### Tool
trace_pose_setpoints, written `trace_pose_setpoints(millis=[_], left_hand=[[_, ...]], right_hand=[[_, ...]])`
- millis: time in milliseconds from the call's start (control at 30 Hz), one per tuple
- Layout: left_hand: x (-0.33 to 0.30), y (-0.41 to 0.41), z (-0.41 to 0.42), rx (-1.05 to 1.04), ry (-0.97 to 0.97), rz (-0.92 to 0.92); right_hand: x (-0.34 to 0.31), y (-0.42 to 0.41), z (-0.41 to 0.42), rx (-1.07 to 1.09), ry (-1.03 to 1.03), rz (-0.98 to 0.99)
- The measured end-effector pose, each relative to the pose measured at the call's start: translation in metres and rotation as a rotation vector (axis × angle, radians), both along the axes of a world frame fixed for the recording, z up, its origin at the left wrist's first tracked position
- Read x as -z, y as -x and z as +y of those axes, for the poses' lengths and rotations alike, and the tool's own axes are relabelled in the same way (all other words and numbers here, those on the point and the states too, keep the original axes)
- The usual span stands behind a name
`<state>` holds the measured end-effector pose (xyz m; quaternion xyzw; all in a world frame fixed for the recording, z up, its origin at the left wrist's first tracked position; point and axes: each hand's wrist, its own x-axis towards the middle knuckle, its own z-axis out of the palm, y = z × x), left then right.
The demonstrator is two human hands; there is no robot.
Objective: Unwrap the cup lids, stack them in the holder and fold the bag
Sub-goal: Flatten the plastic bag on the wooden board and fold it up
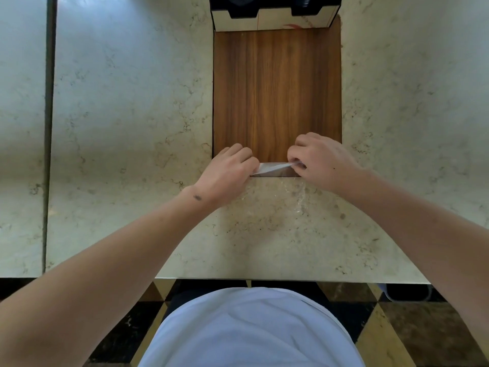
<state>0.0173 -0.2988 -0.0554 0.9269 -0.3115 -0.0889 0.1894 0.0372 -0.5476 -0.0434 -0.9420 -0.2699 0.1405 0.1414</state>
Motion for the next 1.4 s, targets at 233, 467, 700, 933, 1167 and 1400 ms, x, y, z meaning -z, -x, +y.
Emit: trace_pose_setpoints(millis=[233, 467, 700, 933, 1167, 1400], left_hand=[[0.009, 0.008, 0.018, 0.109, 0.02, -0.072], [0.004, 0.017, 0.013, -0.075, 0.061, 0.037], [-0.001, 0.001, -0.001, -0.314, 0.023, 0.278], [-0.002, -0.013, 0.002, -0.245, -0.109, 0.437], [-0.005, 0.003, 0.002, -0.185, -0.037, 0.298], [-0.008, 0.017, 0.007, 0.039, 0.002, 0.026]], right_hand=[[0.007, 0.022, -0.012, -0.205, 0.1, -0.133], [0.002, 0.033, -0.012, -0.067, 0.036, -0.096], [0.009, 0.014, 0.002, 0.259, -0.04, 0.228], [0.008, 0.004, 0.002, 0.27, 0.026, 0.37], [0.004, 0.015, -0.001, 0.179, -0.003, 0.29], [0.0, 0.033, -0.005, 0.021, -0.005, 0.013]])
